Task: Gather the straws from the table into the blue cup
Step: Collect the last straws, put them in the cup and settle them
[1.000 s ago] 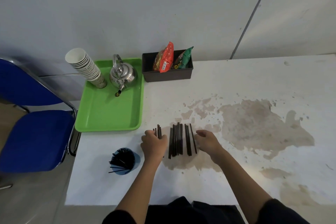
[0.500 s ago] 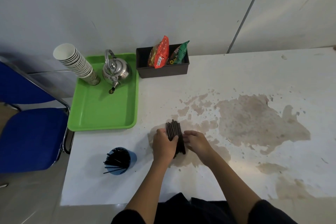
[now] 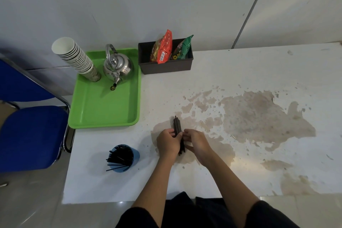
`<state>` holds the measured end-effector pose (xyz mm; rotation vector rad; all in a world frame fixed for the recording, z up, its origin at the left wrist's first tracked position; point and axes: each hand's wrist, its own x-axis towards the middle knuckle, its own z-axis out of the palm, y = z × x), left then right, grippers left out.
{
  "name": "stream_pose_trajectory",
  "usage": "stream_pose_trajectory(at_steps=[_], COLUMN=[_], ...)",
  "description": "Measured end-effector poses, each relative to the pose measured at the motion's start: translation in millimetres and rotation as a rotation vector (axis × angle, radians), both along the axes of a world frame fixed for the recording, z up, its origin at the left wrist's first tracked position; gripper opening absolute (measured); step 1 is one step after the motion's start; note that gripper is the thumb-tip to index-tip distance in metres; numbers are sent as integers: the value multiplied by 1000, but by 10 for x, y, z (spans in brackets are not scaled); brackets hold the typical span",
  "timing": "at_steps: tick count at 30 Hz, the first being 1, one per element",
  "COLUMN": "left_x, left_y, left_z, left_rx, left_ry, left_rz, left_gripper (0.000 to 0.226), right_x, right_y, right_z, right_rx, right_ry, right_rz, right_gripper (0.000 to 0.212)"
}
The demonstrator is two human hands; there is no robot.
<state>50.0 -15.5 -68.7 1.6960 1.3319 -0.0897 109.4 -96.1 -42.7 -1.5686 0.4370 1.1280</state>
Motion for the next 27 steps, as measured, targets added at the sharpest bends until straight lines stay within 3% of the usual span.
stream_pose_trajectory(at_steps=[6, 11, 20, 23, 27], left_x=[-14, -11, 6, 13, 2], left_y=[17, 33, -18, 8, 73], left_z=[-16, 0, 19, 14, -7], left_rx=[18, 6, 59, 73, 109], left_ry=[-7, 0, 75, 107, 158], left_rz=[-36, -43, -144, -194, -270], left_gripper=[46, 46, 40, 40, 37], right_x=[-35, -33, -73, -69, -50], right_y=[54, 55, 54, 31, 9], right_z=[27, 94, 151, 125, 83], right_rx=[-9, 25, 16, 22, 2], right_ry=[17, 53, 62, 61, 45], right_rz=[-37, -47, -49, -67, -62], right_gripper=[34, 20, 41, 28, 27])
